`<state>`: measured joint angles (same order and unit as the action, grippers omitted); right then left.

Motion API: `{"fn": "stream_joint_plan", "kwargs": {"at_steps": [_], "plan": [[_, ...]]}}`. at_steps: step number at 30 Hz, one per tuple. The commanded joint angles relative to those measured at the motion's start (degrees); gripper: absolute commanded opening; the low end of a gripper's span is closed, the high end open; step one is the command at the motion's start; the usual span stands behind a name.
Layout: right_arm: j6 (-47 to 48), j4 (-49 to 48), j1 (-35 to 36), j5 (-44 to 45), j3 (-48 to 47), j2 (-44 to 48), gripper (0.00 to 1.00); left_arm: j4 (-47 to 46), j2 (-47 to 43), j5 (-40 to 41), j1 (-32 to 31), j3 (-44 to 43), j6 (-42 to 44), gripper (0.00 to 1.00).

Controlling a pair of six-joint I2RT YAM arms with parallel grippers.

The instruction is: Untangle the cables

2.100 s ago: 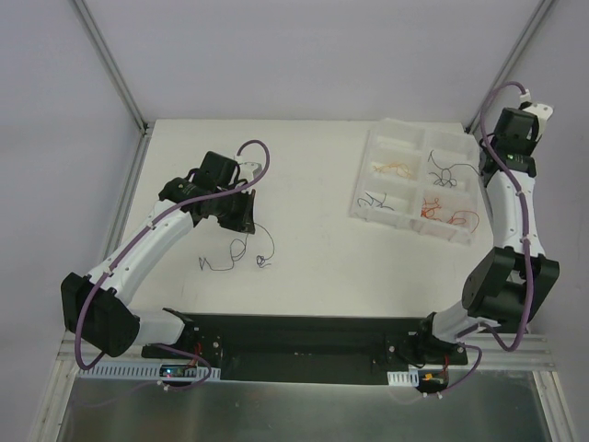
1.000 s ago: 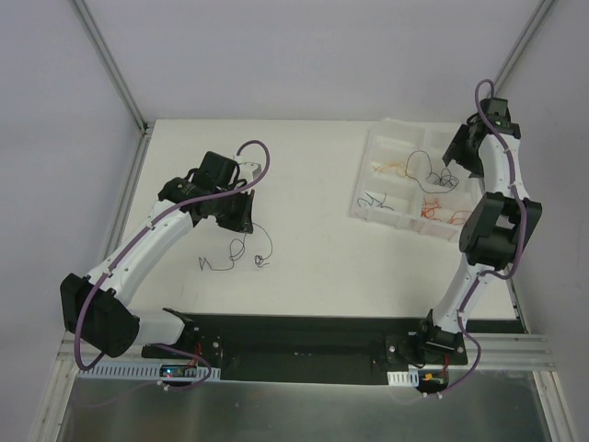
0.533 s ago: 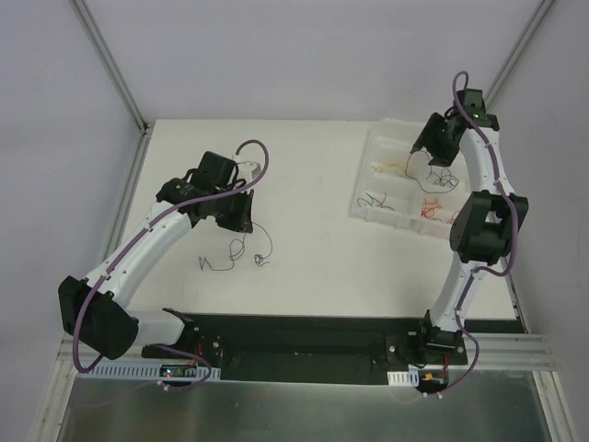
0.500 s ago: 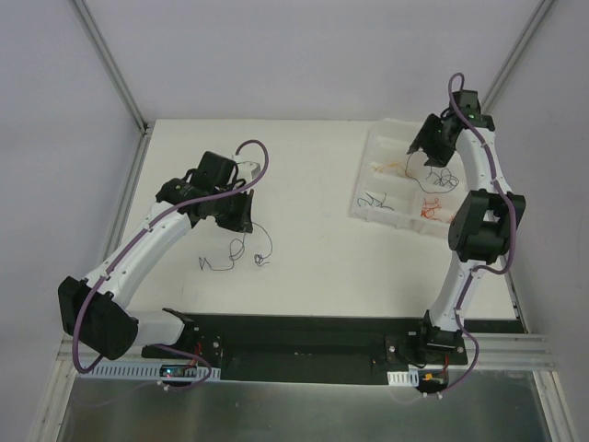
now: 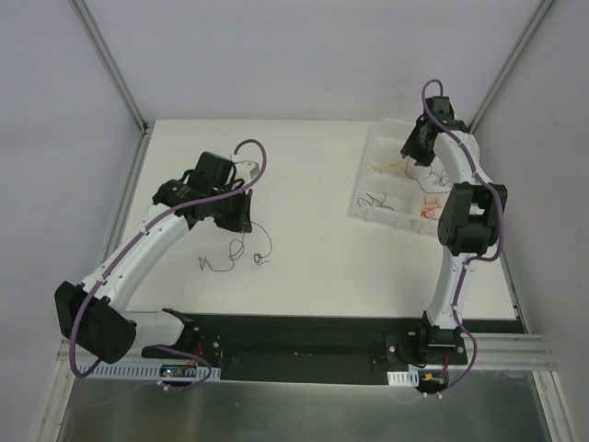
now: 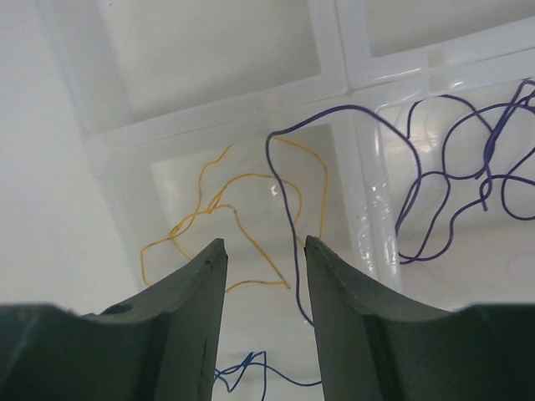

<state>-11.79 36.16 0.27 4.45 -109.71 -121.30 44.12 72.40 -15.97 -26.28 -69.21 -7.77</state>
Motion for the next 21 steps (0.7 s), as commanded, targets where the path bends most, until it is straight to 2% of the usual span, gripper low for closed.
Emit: {"fn": "stream_joint_plan", "kwargs": {"at_steps": [1, 12, 17, 21], "plan": [[0.2, -0.2, -0.4, 6.8, -3.2, -2.8, 0.45, 1.7, -1.8, 0.3, -0.2, -0.8, 1.8, 0.0], [0.5, -3.5, -0.3, 4.7, -8.5, -8.4, 0.4, 2.1, -0.9, 0.6, -0.2, -1.0, 2.0, 0.0], [0.9, -2.5, -0.4, 4.3, -13.4, -12.1, 0.27, 2.3, -0.6, 0.9, -0.2, -1.2, 2.1, 0.0], [1.9, -1.4, -0.4, 4.2, -16.1, -12.8, 0.09, 2.3, -0.5, 0.9, -0.2, -1.3, 2.2, 0.0]]}}
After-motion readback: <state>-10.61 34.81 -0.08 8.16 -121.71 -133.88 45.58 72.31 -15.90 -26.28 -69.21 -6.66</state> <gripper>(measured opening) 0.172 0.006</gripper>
